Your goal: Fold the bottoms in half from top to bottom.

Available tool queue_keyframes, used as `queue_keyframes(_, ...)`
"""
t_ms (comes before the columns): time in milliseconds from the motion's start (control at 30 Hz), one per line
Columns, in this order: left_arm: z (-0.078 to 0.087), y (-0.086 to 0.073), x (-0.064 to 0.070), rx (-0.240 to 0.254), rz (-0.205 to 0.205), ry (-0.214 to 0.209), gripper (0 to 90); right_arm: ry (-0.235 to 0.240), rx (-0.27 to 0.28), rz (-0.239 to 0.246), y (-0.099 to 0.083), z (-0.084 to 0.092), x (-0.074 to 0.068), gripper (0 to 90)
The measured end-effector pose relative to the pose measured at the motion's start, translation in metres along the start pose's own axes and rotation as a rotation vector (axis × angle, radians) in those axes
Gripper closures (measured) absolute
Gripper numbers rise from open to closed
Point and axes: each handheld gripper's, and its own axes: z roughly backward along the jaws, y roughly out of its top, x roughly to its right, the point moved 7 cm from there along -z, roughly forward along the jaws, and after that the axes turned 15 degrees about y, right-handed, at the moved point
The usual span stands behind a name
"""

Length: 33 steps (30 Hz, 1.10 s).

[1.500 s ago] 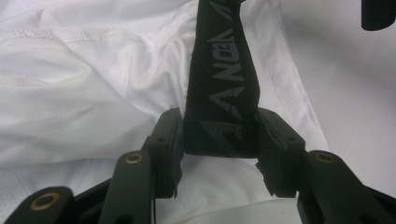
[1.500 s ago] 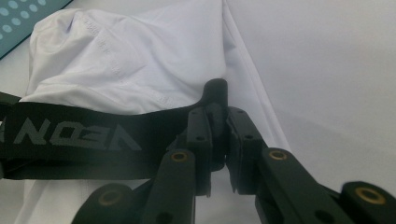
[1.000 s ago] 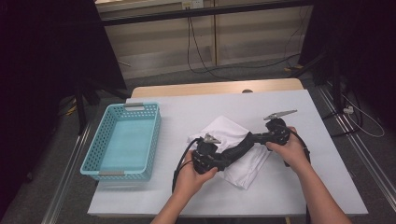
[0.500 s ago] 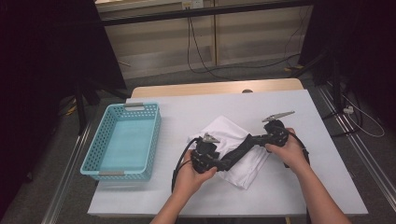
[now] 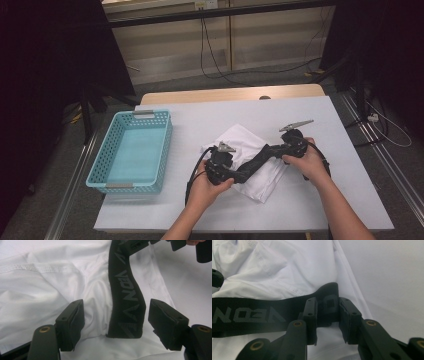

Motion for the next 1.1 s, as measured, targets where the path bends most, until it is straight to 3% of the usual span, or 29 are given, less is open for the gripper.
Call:
queue_keyframes(233,-0.007,-0.005,-0.002,-0.024,-0.01,0.004,31.3,-0.002,-0.009,0.0,-0.002,-0.004,-0.002,71.3)
queue_keyframes(367,-0.01,-0.007,0.0,-0.037,-0.017,-0.005,32.7,0.011,0.017,-0.023,-0.003,-0.006,-0.003,77.4)
queue_keyframes(667,-0.016,-0.013,0.001,-0.074,-0.034,-0.006,42.0,0.009,0.017,-0.023,-0.003,-0.004,-0.004,78.9)
queue_keyframes(733,-0.015,-0.014,0.001,-0.077,-0.049,-0.003,44.5,0.009,0.018,-0.027,-0.003,-0.004,-0.003,79.0)
queue_keyframes(900,-0.016,-0.015,0.0,-0.071,-0.042,0.005,51.1,0.016,0.022,-0.034,-0.003,-0.004,-0.004,79.1)
queue_keyframes(1100,-0.016,-0.015,0.0,-0.067,-0.046,0.011,52.8,0.019,0.028,-0.042,-0.003,-0.005,-0.004,79.0)
